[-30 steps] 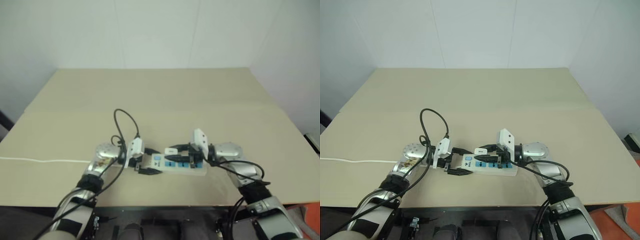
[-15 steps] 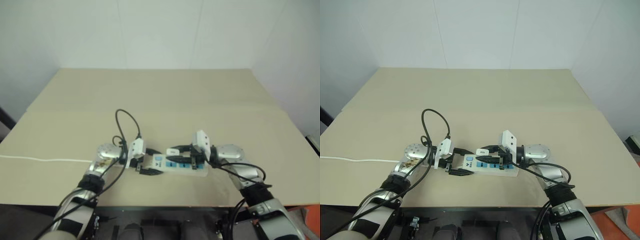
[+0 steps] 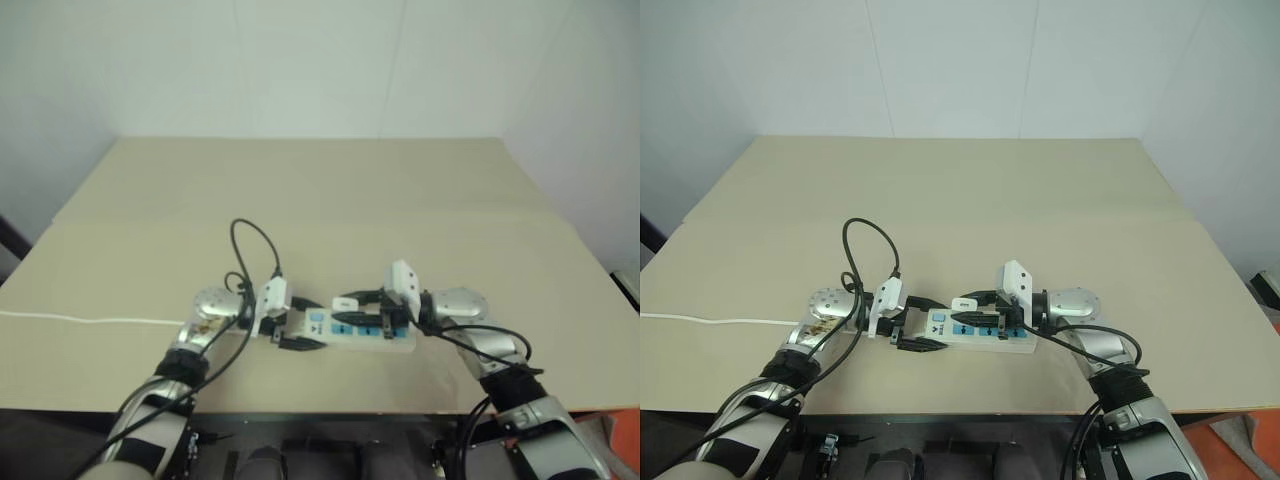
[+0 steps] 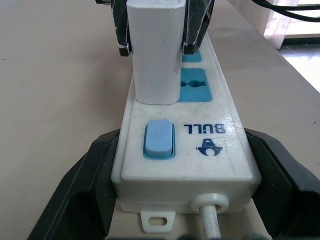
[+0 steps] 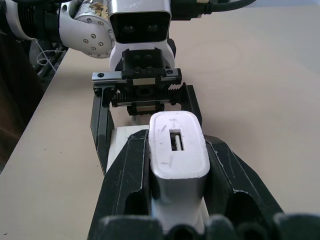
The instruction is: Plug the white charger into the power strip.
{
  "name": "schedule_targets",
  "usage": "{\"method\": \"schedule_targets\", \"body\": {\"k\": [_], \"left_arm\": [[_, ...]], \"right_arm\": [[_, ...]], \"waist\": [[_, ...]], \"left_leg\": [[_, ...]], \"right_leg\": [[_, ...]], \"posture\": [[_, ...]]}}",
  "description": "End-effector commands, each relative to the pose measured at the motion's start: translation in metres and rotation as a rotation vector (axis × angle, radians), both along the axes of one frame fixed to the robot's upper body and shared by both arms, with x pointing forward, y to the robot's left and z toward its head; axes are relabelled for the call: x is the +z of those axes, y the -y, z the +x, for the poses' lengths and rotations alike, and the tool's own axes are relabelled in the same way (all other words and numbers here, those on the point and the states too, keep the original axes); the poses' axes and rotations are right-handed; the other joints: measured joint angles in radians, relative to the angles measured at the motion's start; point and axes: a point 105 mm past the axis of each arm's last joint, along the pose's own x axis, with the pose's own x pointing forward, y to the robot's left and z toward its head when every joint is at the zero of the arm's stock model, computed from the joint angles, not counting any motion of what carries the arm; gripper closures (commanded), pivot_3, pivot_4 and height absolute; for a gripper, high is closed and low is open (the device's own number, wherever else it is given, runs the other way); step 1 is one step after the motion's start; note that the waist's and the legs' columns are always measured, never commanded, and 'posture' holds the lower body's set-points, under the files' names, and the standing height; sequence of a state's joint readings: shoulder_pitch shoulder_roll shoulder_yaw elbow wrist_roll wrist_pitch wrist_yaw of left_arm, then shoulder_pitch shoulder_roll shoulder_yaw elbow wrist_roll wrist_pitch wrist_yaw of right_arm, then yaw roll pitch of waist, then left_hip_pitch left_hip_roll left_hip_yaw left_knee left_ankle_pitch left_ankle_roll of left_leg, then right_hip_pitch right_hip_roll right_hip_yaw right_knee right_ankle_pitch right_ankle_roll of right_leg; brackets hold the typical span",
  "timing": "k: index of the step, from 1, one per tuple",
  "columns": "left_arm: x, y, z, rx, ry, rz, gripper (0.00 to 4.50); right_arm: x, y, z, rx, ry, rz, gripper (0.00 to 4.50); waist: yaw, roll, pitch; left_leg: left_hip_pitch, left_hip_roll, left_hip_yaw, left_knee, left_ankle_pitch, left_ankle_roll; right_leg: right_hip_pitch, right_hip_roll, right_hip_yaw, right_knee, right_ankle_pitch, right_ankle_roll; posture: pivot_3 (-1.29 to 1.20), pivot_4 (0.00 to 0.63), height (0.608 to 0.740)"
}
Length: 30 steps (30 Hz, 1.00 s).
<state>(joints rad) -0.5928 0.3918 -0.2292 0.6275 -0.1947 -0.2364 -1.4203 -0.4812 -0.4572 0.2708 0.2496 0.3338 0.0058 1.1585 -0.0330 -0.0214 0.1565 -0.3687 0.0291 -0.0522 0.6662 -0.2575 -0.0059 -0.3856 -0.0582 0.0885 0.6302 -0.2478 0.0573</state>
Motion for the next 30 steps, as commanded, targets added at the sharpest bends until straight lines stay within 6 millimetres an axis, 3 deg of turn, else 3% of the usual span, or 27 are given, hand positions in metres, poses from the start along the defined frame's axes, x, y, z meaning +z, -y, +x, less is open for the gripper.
{"method": "schedule_targets", "body": {"k": [1, 2, 12, 19, 24, 28, 30], "left_arm": [[-0.003, -0.011, 0.0, 0.02, 0.018, 0.037, 1.23], [-0.003, -0.011, 0.0, 0.02, 0.017, 0.036, 1.23], [-0.003, -0.008, -0.002, 0.014, 0.011, 0.027, 1.23], [-0.003, -0.007, -0.002, 0.015, 0.008, 0.025, 1.23], [-0.002, -0.005, -0.001, 0.028, 0.009, 0.02, 1.23], [0.013, -0.002, 0.003, 0.047, 0.015, -0.059, 0.03], [0.022, 0.0, 0.004, 0.047, 0.022, -0.095, 0.03]], "right_arm": [[-0.062, 0.026, -0.009, -0.096, -0.197, -0.207, 3.32], [-0.062, 0.025, -0.01, -0.095, -0.204, -0.207, 3.32], [-0.057, 0.021, -0.014, -0.077, -0.213, -0.196, 0.06], [-0.051, 0.024, -0.013, -0.076, -0.201, -0.197, 0.02], [-0.021, 0.04, -0.008, -0.12, -0.114, -0.159, 0.02], [0.007, 0.058, -0.009, -0.191, -0.063, -0.093, 0.0], [0.014, 0.065, -0.011, -0.212, -0.058, -0.077, 0.0]], "waist": [[-0.001, 0.0, 0.0], [-0.001, 0.0, -0.001], [-0.002, -0.006, -0.005], [0.0, -0.006, -0.005], [0.006, -0.006, -0.005], [0.007, -0.006, -0.004], [0.007, -0.005, 0.0]], "left_leg": [[0.0, 0.0, 0.0, 0.0, 0.0, 0.0], [0.0, 0.0, 0.0, 0.0, 0.0, 0.0], [0.0, 0.0, 0.0, -0.002, 0.0, 0.0], [0.0, 0.0, 0.0, -0.004, 0.0, 0.0], [-0.001, 0.0, 0.0, -0.005, 0.0, 0.0], [-0.002, 0.0, 0.0, -0.005, 0.0, 0.0], [-0.003, 0.0, 0.0, -0.005, 0.0, 0.0]], "right_leg": [[0.0, 0.0, 0.0, 0.0, 0.0, 0.0], [0.0, 0.0, 0.0, 0.0, 0.0, 0.0], [-0.001, 0.0, 0.0, -0.001, 0.0, 0.0], [-0.001, 0.0, 0.0, -0.002, -0.001, -0.001], [-0.002, 0.0, -0.001, -0.003, -0.001, -0.001], [-0.003, 0.0, 0.0, -0.003, -0.001, -0.001], [-0.004, 0.0, 0.0, -0.003, -0.001, -0.001]], "posture": [[0.0, 0.15, 0.74], [0.0, 0.15, 0.74], [0.0, 0.15, 0.74], [0.0, 0.15, 0.74], [0.0, 0.15, 0.74], [0.0, 0.15, 0.74], [0.0, 0.15, 0.74]]}}
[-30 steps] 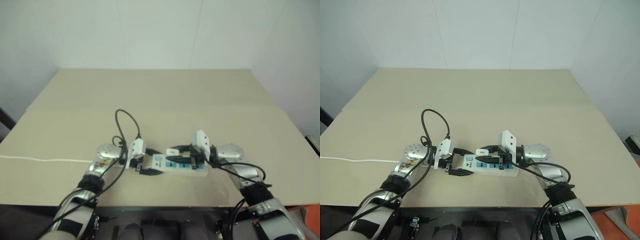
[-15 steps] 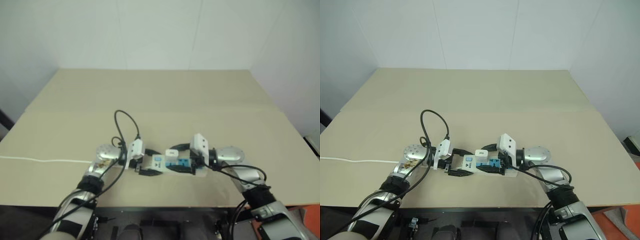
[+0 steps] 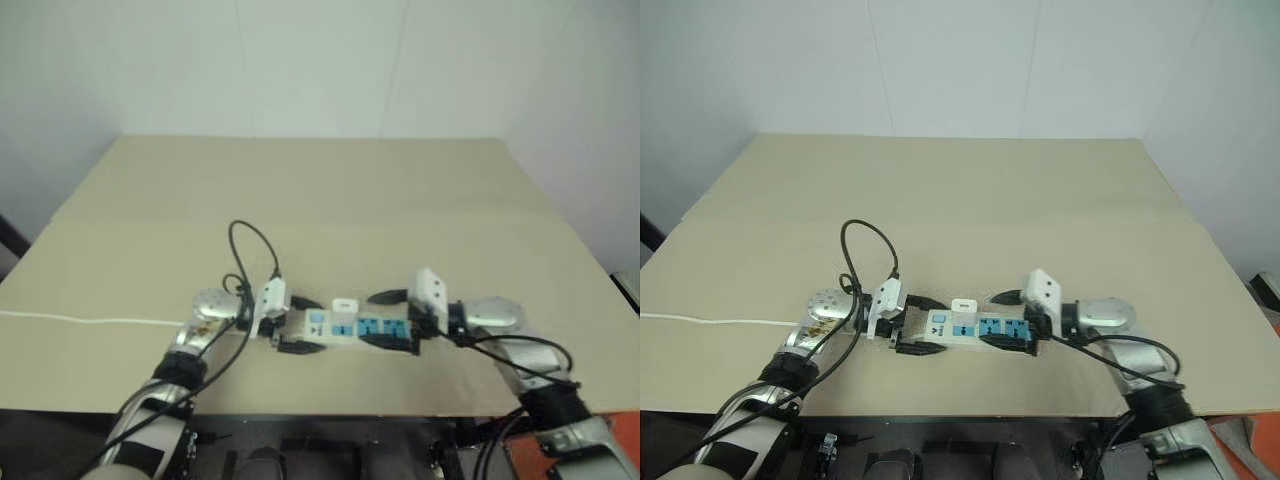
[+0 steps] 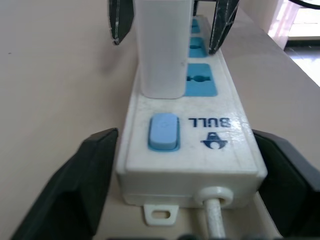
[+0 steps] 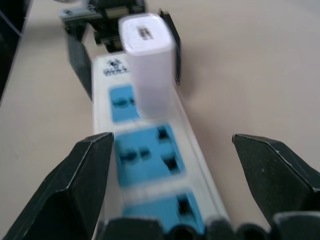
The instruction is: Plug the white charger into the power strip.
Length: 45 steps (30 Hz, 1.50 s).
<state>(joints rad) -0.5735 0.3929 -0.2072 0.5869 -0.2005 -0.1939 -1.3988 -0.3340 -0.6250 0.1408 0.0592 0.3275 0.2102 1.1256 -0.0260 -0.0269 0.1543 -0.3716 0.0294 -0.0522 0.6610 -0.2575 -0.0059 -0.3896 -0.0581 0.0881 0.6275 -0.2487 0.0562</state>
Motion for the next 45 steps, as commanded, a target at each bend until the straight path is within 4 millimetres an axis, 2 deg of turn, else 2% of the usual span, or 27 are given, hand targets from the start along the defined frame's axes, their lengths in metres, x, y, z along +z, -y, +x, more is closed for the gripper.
{"method": "schedule_targets", "body": {"k": [1, 6, 10, 14, 19, 22, 25, 31, 35, 38, 45], "left_arm": [[0.025, 0.002, 0.002, 0.004, 0.037, -0.087, 0.03], [0.041, -0.007, -0.008, -0.022, 0.057, -0.101, 0.03], [0.06, -0.026, -0.023, -0.048, 0.038, -0.081, 0.03], [0.079, -0.045, -0.03, 0.009, 0.069, -0.076, 0.03], [0.095, -0.067, -0.018, 0.186, 0.181, -0.028, 0.03], [0.105, -0.075, -0.014, 0.225, 0.209, -0.027, 0.03], [0.109, -0.081, -0.016, 0.25, 0.2, -0.021, 0.03], [0.113, -0.1, -0.039, 0.259, 0.121, 0.025, 0.03], [0.117, -0.097, -0.041, 0.237, 0.099, -0.007, 0.03], [0.116, -0.089, -0.043, 0.206, 0.082, -0.022, 0.03], [0.117, -0.085, -0.042, 0.185, 0.069, -0.017, 0.03]], "right_arm": [[0.021, 0.009, -0.004, -0.031, 0.04, 0.044, 0.0], [0.029, 0.019, -0.009, -0.059, 0.065, 0.044, 0.0], [0.043, 0.032, -0.015, -0.08, 0.106, 0.033, 0.0], [0.058, 0.053, -0.027, -0.105, 0.146, 0.003, 0.0], [0.069, 0.082, -0.048, -0.205, 0.16, -0.053, 0.0], [0.073, 0.099, -0.059, -0.268, 0.165, -0.088, 0.0], [0.083, 0.111, -0.071, -0.308, 0.177, -0.113, 0.0], [0.097, 0.13, -0.097, -0.35, 0.187, -0.189, 0.0], [0.102, 0.136, -0.1, -0.38, 0.201, -0.216, 0.0], [0.102, 0.132, -0.099, -0.371, 0.203, -0.216, 0.0], [0.099, 0.128, -0.098, -0.364, 0.209, -0.221, 0.0]], "waist": [[-0.001, 0.001, 0.005], [-0.009, 0.004, 0.009], [-0.012, 0.005, 0.01], [-0.007, 0.006, 0.012], [0.009, 0.006, 0.013], [0.011, 0.006, 0.013], [0.011, 0.006, 0.013], [0.003, 0.006, 0.013], [0.009, 0.005, 0.013], [0.011, 0.005, 0.013], [0.009, 0.005, 0.013]], "left_leg": [[-0.001, 0.0, 0.0, 0.0, 0.0, 0.0], [-0.014, 0.0, 0.0, 0.0, 0.0, 0.0], [-0.016, 0.0, 0.0, 0.0, 0.0, 0.0], [-0.016, 0.0, 0.0, 0.0, 0.0, 0.0], [-0.016, 0.0, 0.0, 0.0, 0.0, 0.0], [-0.016, 0.0, 0.001, 0.0, 0.0, 0.0], [-0.015, 0.0, 0.001, 0.0, 0.0, 0.0], [-0.015, 0.001, 0.002, -0.001, 0.0, 0.0], [-0.013, 0.001, 0.002, 0.0, 0.0, 0.0], [-0.012, 0.001, 0.002, 0.0, 0.0, -0.001], [-0.013, 0.001, 0.002, 0.0, 0.0, -0.001]], "right_leg": [[-0.001, 0.0, 0.0, 0.0, 0.0, 0.0], [-0.015, 0.0, 0.001, 0.003, 0.0, 0.0], [-0.016, 0.0, 0.001, 0.002, 0.0, -0.001], [-0.016, -0.001, 0.0, 0.001, 0.0, 0.0], [-0.016, -0.001, 0.0, 0.001, -0.001, 0.0], [-0.016, -0.001, 0.0, 0.001, -0.001, 0.0], [-0.015, -0.001, 0.0, 0.001, -0.001, 0.0], [-0.016, 0.0, 0.001, 0.001, -0.001, -0.001], [-0.013, 0.0, 0.0, 0.002, -0.001, -0.001], [-0.013, 0.0, 0.0, 0.002, -0.002, 0.001], [-0.013, 0.0, 0.001, 0.002, -0.001, -0.001]], "posture": [[0.0, 0.15, 0.74], [0.0, 0.15, 0.74], [0.0, 0.15, 0.74], [0.0, 0.15, 0.74], [0.0, 0.15, 0.74], [0.0, 0.15, 0.74], [0.0, 0.15, 0.74], [0.0, 0.15, 0.74], [0.0, 0.15, 0.74], [0.0, 0.15, 0.74], [0.0, 0.15, 0.74]]}}
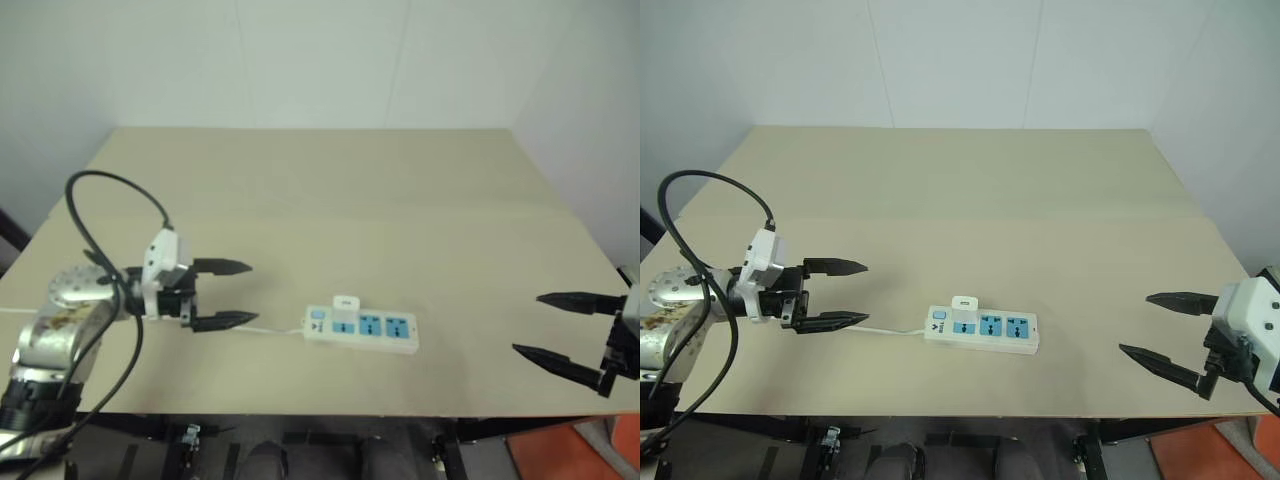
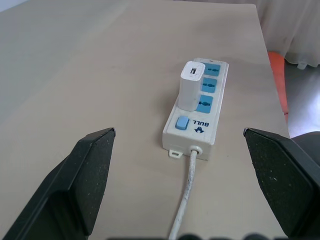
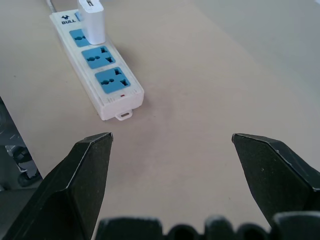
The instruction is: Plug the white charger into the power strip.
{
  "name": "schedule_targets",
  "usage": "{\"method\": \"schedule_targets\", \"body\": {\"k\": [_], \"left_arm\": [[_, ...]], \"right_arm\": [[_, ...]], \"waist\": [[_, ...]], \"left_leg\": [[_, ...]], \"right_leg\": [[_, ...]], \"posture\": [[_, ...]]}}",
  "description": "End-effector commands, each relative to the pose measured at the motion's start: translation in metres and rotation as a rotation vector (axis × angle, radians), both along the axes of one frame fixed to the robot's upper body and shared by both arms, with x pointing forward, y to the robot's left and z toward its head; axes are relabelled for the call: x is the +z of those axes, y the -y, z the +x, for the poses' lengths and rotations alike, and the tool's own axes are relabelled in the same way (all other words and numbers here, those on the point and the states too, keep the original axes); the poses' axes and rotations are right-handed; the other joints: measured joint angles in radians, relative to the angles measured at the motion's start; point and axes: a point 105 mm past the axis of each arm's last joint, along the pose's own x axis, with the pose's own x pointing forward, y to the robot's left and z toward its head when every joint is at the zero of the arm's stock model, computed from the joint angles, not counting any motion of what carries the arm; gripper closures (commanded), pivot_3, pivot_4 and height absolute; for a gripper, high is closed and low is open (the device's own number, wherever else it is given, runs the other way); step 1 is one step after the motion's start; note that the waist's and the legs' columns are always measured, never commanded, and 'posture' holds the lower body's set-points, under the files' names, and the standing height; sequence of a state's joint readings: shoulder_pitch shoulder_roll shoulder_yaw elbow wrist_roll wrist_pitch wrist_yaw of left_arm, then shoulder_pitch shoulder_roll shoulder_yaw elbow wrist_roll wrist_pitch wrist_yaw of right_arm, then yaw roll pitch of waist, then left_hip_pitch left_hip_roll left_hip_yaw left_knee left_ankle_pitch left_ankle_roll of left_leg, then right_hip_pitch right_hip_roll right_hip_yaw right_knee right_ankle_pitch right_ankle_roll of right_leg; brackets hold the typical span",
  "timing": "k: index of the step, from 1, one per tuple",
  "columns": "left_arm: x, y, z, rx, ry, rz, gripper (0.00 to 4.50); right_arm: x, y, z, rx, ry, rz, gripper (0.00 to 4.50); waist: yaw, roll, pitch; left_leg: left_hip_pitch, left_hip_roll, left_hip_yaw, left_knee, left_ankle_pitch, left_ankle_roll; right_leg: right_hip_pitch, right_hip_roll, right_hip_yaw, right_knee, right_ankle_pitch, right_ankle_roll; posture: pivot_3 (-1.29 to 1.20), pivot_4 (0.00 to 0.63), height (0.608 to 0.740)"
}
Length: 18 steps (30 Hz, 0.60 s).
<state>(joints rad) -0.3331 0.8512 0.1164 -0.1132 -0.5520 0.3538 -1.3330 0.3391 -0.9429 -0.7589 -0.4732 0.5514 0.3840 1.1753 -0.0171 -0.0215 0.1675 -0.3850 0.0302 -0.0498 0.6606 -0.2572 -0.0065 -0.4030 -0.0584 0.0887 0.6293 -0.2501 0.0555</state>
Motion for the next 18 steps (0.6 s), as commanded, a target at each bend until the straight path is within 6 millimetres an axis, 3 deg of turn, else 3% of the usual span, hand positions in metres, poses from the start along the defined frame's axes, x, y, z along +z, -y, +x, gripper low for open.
{"method": "schedule_targets", "body": {"k": [1, 18], "left_arm": [[0.0087, 0.0055, -0.0011, -0.032, 0.028, -0.006, 0.03], [0.0089, 0.0129, 0.0007, -0.054, 0.002, -0.002, 0.03]], "right_arm": [[0.0027, -0.0036, 0.0001, 0.007, 0.019, -0.015, 0.0], [0.0019, -0.0106, 0.0043, 0.032, 0.029, -0.03, 0.0]], "waist": [[0.001, 0.0, 0.0], [0.001, 0.0, 0.0]], "left_leg": [[0.0, 0.0, 0.0, 0.0, 0.0, 0.0], [0.0, 0.0, 0.0, 0.0, 0.0, 0.0]], "right_leg": [[0.0, 0.0, 0.0, 0.0, 0.0, 0.0], [0.0, 0.0, 0.0, 0.001, 0.0, 0.0]], "posture": [[0.0, 0.15, 0.74], [0.0, 0.15, 0.74]]}}
